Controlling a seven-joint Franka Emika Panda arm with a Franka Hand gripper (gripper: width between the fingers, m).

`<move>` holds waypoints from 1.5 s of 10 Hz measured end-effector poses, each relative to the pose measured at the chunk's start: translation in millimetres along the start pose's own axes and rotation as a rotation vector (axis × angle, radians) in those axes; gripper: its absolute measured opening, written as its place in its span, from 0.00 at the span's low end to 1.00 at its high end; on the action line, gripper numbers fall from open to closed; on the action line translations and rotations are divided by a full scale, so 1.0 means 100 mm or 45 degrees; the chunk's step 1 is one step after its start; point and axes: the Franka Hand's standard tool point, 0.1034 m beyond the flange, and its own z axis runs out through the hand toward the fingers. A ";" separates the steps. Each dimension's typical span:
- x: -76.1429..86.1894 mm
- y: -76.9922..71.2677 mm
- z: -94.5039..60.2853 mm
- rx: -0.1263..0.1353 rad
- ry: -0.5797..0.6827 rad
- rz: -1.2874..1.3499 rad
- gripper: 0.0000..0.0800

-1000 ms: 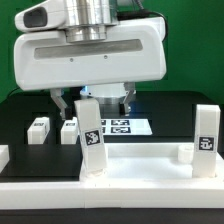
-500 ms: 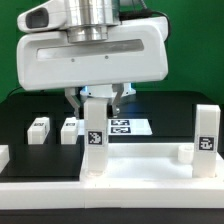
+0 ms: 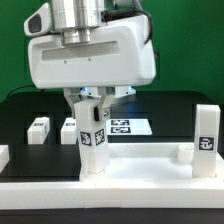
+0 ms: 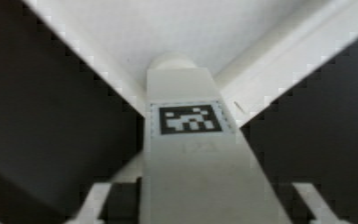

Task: Assemble desk

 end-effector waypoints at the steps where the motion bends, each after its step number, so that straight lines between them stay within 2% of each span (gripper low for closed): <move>1: 0.00 0.02 0.00 0.015 -0.025 0.178 0.37; 3: 0.02 0.06 0.01 0.057 -0.050 0.419 0.37; 4: 0.01 0.06 0.01 0.054 -0.051 0.441 0.37; 5: 0.01 0.06 0.01 0.053 -0.051 0.441 0.49; 6: 0.01 0.06 0.02 0.053 -0.052 0.418 0.49; 7: -0.01 0.05 0.02 0.046 -0.046 0.354 0.71; 8: -0.07 0.02 0.03 -0.009 -0.036 0.011 0.71; 9: -0.13 0.00 0.03 -0.030 -0.064 -0.200 0.79; 13: -0.13 0.02 0.04 -0.025 -0.073 -0.569 0.81; 14: -0.12 0.02 0.03 -0.032 -0.072 -0.732 0.81; 15: -0.11 0.01 0.02 -0.062 -0.074 -1.017 0.81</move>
Offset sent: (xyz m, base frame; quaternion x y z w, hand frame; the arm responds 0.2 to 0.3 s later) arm 0.0082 0.0122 0.0028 0.0442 -0.0058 0.1841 0.9819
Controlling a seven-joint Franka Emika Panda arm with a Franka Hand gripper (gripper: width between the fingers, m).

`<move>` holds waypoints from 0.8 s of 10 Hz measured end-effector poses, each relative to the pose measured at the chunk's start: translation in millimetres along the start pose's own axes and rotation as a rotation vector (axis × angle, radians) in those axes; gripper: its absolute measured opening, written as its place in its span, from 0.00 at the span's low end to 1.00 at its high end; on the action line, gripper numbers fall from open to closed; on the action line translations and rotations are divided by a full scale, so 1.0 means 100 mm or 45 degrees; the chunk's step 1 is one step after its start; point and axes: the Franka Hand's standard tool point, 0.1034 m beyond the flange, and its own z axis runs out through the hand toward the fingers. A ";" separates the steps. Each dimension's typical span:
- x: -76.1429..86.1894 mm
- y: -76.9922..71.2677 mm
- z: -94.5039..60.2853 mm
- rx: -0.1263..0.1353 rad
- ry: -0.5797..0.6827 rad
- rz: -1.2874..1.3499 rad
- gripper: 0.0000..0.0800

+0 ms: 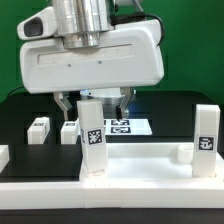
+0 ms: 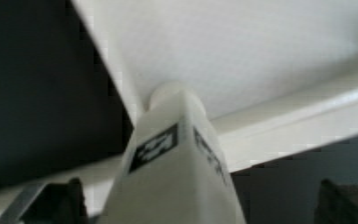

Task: Assemble desk

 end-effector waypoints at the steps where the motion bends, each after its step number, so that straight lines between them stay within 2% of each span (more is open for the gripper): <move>1: 0.03 -0.04 -0.01 -0.028 -0.038 -0.318 0.81; 3: 0.02 -0.08 0.00 -0.024 -0.040 -0.362 0.81; 4: 0.02 -0.08 0.00 -0.025 -0.040 -0.334 0.69; 5: 0.02 -0.07 0.00 -0.025 -0.040 -0.335 0.53; 6: 0.02 -0.08 0.00 -0.026 -0.039 -0.246 0.53; 7: 0.03 -0.04 0.00 -0.032 -0.035 -0.126 0.37; 8: 0.03 -0.04 0.00 -0.034 -0.034 -0.047 0.37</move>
Offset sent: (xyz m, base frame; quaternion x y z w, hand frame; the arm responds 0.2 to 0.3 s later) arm 0.0000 0.0000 0.0000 0.0000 0.0000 0.0650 0.9979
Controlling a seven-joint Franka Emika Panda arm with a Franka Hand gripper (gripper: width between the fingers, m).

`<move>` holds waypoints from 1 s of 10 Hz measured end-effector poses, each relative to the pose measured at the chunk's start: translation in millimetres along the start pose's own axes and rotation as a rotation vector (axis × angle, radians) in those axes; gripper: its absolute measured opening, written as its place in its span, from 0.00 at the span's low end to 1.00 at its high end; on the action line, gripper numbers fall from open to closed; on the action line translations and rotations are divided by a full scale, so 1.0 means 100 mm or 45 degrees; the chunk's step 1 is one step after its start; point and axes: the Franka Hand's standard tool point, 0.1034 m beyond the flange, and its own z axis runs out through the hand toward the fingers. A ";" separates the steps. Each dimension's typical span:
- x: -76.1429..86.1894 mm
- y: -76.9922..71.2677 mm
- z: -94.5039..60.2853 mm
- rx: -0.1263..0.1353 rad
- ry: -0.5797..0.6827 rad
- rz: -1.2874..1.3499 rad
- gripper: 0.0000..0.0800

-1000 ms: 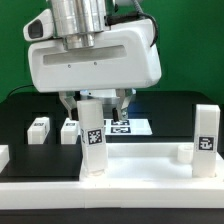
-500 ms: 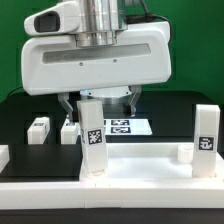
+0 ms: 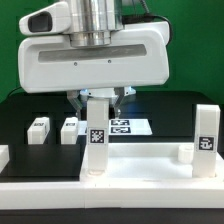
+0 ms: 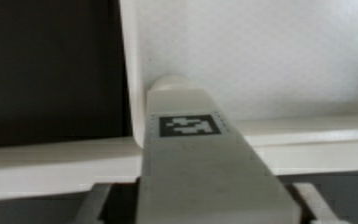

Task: Assemble desk

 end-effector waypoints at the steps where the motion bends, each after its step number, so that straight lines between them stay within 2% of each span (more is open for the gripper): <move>1: 0.00 0.00 0.00 0.001 0.002 0.084 0.37; 3: 0.01 0.00 0.01 -0.002 0.012 0.482 0.37; 4: 0.00 -0.01 0.01 0.008 0.001 0.693 0.37; 6: -0.02 -0.10 0.01 0.051 -0.069 1.320 0.37; 7: 0.00 -0.08 0.03 0.089 -0.086 1.495 0.37; 8: 0.01 -0.09 0.03 0.095 -0.088 1.588 0.37; 9: 0.01 -0.09 0.03 0.094 -0.090 1.624 0.46; 10: 0.01 -0.10 0.03 0.094 -0.089 1.611 0.46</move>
Offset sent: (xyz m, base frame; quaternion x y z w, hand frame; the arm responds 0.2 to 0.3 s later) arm 0.0022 -0.0064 0.0019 -0.0056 -0.0276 0.3528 0.9353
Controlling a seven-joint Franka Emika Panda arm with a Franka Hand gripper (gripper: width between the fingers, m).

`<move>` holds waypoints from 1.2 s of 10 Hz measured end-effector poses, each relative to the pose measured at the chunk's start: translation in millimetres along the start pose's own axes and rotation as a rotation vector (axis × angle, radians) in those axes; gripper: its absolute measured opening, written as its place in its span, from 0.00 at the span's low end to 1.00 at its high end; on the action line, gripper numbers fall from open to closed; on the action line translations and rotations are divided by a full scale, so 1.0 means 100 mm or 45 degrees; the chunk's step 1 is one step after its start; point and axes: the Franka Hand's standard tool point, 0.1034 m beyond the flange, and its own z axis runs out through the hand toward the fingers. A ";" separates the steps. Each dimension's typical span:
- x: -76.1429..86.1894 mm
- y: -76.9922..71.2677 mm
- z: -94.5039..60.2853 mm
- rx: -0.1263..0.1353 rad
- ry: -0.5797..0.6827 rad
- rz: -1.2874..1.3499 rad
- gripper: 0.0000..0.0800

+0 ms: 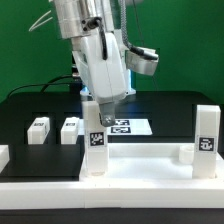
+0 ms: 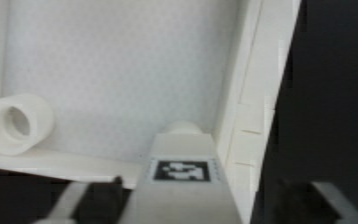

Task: Assemble desk

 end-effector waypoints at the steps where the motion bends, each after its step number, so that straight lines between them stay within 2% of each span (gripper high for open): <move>1: 0.00 0.00 0.00 0.000 0.000 -0.070 0.69; 2: -0.01 0.00 0.02 0.006 0.014 -0.275 0.69; 3: -0.05 0.01 0.02 -0.006 0.010 -0.454 0.79; 4: -0.05 0.00 -0.01 -0.004 0.014 -0.643 0.81; 5: -0.02 0.00 -0.03 0.015 0.031 -0.695 0.81; 8: 0.00 0.01 -0.02 0.006 0.034 -1.007 0.81; 11: 0.19 0.02 -0.06 -0.022 0.083 -1.705 0.81; 12: 0.23 0.00 -0.05 -0.021 0.107 -1.846 0.81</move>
Offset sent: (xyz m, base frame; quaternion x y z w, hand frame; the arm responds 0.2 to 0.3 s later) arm -0.0141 0.0091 0.0084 -0.0241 -0.0054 -0.3589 0.9330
